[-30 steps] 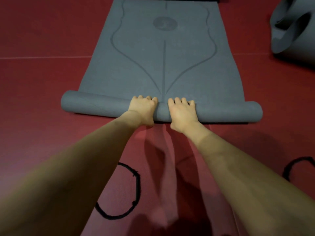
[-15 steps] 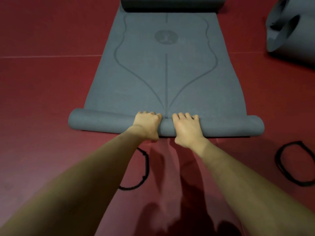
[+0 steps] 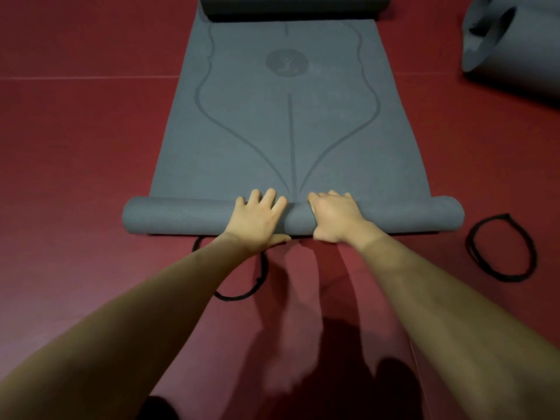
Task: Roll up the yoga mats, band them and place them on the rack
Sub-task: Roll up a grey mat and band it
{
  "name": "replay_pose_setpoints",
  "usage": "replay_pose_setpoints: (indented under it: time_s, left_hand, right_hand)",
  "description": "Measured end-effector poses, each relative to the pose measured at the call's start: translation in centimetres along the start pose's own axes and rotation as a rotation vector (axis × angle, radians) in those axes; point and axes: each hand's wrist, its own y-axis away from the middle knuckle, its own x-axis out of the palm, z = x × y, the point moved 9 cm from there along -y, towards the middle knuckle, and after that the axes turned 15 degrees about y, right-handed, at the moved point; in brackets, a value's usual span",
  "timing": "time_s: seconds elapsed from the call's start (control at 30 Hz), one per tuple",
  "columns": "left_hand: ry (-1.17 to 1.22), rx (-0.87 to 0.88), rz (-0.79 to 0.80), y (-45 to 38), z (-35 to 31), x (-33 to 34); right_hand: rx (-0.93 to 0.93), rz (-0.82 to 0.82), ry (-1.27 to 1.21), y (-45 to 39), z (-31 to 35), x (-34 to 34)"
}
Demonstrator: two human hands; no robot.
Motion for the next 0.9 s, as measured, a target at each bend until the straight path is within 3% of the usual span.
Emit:
replay_pose_setpoints:
  time_s: [0.17,0.27,0.4,0.47,0.67,0.9]
  left_hand:
    - [0.174,-0.044,0.026,-0.3,0.4,0.7]
    - [0.225,-0.063,0.049,-0.8,0.8,0.8]
    - [0.322,-0.075,0.105,-2.0,1.6,0.2]
    - [0.353,-0.092,0.133,-2.4,1.9,0.3]
    - [0.297,-0.151,0.099,-2.0,2.0,0.2]
    - [0.16,-0.136,-0.259,0.4,2.0,-0.7]
  right_hand:
    - [0.015,0.003,0.014,-0.2,0.4,0.8]
    - [0.023,-0.157,0.018,0.5,0.4,0.6]
    - [0.142,-0.405,-0.266,2.8,-0.4,0.8]
    - [0.192,-0.471,-0.213,3.2,0.0,1.1]
    - [0.178,-0.305,-0.057,0.1,-0.7,0.5]
    - [0.143,-0.128,-0.117,-2.9,-1.7,0.5]
